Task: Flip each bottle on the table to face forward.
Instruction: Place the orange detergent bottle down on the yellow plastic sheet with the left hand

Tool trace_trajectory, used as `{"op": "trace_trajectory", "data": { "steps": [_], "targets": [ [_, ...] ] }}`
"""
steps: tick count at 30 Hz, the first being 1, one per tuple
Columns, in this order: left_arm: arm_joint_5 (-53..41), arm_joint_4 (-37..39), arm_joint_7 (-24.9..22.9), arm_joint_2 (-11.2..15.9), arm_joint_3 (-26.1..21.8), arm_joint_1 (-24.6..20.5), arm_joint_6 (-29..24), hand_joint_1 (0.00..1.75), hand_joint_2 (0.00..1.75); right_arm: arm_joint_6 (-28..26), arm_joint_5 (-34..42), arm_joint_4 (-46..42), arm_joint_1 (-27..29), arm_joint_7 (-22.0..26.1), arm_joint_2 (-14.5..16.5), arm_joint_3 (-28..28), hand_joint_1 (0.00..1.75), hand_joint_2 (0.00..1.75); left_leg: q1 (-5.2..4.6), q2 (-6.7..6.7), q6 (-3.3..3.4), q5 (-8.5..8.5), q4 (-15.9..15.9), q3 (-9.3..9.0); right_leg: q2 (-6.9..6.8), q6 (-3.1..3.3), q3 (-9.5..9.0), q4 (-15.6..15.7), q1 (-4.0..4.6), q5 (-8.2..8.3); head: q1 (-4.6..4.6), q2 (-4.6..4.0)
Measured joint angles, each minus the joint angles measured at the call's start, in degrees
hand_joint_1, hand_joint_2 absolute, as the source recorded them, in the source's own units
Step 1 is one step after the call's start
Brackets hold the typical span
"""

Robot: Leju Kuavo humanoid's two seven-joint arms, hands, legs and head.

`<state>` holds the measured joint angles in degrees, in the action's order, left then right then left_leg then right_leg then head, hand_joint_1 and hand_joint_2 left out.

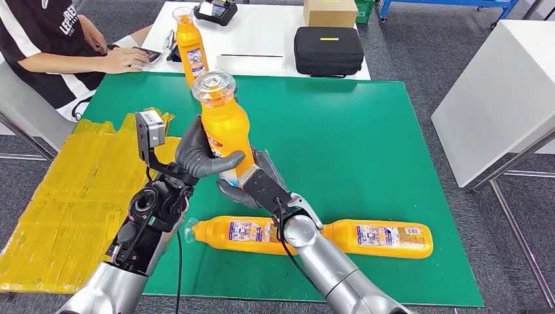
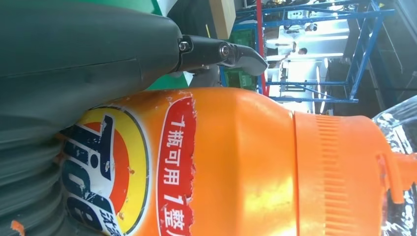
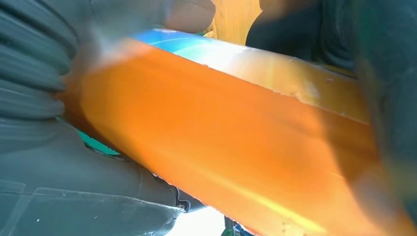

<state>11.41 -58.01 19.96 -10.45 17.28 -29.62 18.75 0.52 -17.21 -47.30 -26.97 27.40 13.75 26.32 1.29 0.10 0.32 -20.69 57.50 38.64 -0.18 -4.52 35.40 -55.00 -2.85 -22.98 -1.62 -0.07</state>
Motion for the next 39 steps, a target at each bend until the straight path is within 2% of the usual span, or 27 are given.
{"op": "trace_trajectory", "data": {
  "steps": [1, 4, 5, 11, 21, 22, 25, 26, 27, 29, 31, 35, 39],
  "targets": [
    [0.0, -0.1, 0.0, 0.0, 0.0, 0.1, -0.1, 0.22, 1.75, -0.4, 0.0, -0.1, 0.0, -0.2, -0.1, 0.3, 1.75, 1.75, 0.0, 0.0, 0.0, 0.0, 0.0, 0.0, 0.0, 0.0, 0.0, 0.0, 0.0, 0.0, 0.0, 0.0],
    [0.3, -0.2, 0.1, 0.1, 0.0, 0.3, -0.3, 1.53, 1.75, -1.5, -0.2, -0.3, 0.1, -0.5, -0.3, 0.9, 1.75, 1.75, 0.0, 0.0, 0.0, 0.0, 0.0, 0.0, 0.0, 0.0, 0.0, 0.0, 0.0, 0.0, 0.01, 0.0],
    [0.6, -0.3, 0.1, 0.1, 0.0, 0.4, -0.2, 1.75, 1.75, -1.9, -0.3, -0.4, 0.1, -0.5, -0.3, 1.2, 1.75, 1.75, 0.0, 0.0, 0.0, 0.0, 0.0, 0.0, 0.0, 0.0, 0.0, 0.0, 0.0, 0.0, 0.0, 0.0],
    [2.8, -0.3, 0.2, 0.3, -0.4, 0.8, 0.5, 1.75, 1.75, -5.2, -1.6, -0.4, 0.2, -1.1, -0.3, 2.5, 1.75, 1.75, 0.0, 0.0, 0.0, 0.0, 0.0, 0.0, 0.0, 0.0, 0.0, 0.0, 0.0, 0.0, -0.01, 0.0],
    [3.9, -0.4, 0.1, 0.3, -0.8, 1.1, 0.6, 1.75, 1.75, -6.8, -2.5, -0.4, 0.3, -1.2, -0.3, 3.0, 1.75, 1.75, 0.0, 0.0, 0.0, 0.0, 0.0, 0.0, 0.0, 0.0, 0.0, 0.0, 0.0, 0.0, 0.0, 0.0],
    [3.9, -0.4, 0.1, 0.3, -0.9, 1.1, 0.6, 1.75, 1.75, -6.9, -2.5, -0.4, 0.3, -1.2, -0.3, 3.0, 1.68, 1.75, 0.0, 0.0, 0.0, 0.0, 0.0, 0.0, 0.0, 0.0, 0.0, 0.0, 0.0, 0.0, 0.0, 0.0],
    [4.0, -0.5, 0.1, 0.3, -1.0, 1.2, 0.5, 1.75, 1.75, -7.3, -2.8, -0.4, 0.3, -1.2, -0.3, 3.1, 0.38, 1.75, 0.0, 0.0, 0.0, 0.0, 0.0, 0.0, 0.0, 0.0, 0.0, 0.0, 0.0, 0.0, 0.01, 0.0],
    [3.9, -0.6, 0.1, 0.3, -1.1, 1.2, 0.3, 1.75, 1.75, -7.7, -3.0, -0.6, 0.3, -1.1, -0.3, 3.2, 0.0, 1.75, 0.0, 0.0, 0.0, 0.0, 0.0, 0.0, 0.0, 0.0, 0.0, 0.0, 0.0, 0.0, 0.01, 0.0],
    [3.6, -0.7, 0.1, 0.4, -1.2, 1.2, -0.3, 1.75, 1.75, -8.2, -3.3, -0.8, 0.5, -1.1, -0.4, 3.3, 0.0, 1.75, 0.0, 0.0, 0.0, 0.0, 0.0, 0.0, -0.01, 0.0, 0.0, 0.0, 0.0, 0.0, 0.0, 0.0],
    [1.1, -1.0, 0.3, 0.4, -1.4, 1.2, -3.4, 1.75, 1.75, -9.8, -4.0, -2.1, 1.4, -1.1, -0.7, 3.5, 0.0, 0.87, 0.0, -0.01, 0.0, 0.0, 0.0, 0.01, -0.04, 0.0, 0.0, 0.0, 0.0, -0.01, 0.01, 0.0],
    [-3.9, -1.4, 0.7, 0.5, -1.6, 0.9, -9.4, 1.75, 1.75, -11.4, -5.2, -4.4, 2.8, -1.1, -1.2, 3.6, 0.0, 0.0, 0.0, -0.01, -0.01, -0.01, 0.0, 0.02, -0.05, 0.0, 0.0, 0.0, 0.0, 0.0, 0.02, 0.0],
    [-14.3, -1.1, 1.2, 1.8, -2.8, 0.4, -20.9, 1.75, 1.75, -12.7, -7.9, -11.5, 5.7, -1.4, -2.3, 4.2, 0.0, 0.0, 0.01, 0.27, -0.07, -0.05, 0.0, -0.01, 0.17, 0.05, 0.18, 0.0, 0.01, 0.05, -0.03, 0.0],
    [-17.7, -1.0, 1.5, 2.4, -3.6, 0.3, -24.1, 1.75, 1.75, -12.8, -8.5, -15.7, 7.3, -1.7, -3.3, 4.4, 0.0, 0.0, 0.02, 0.18, -0.06, -0.01, 0.0, 0.01, 0.08, 0.05, 0.13, 0.0, 0.01, 0.02, 0.02, 0.0]
  ]
}}
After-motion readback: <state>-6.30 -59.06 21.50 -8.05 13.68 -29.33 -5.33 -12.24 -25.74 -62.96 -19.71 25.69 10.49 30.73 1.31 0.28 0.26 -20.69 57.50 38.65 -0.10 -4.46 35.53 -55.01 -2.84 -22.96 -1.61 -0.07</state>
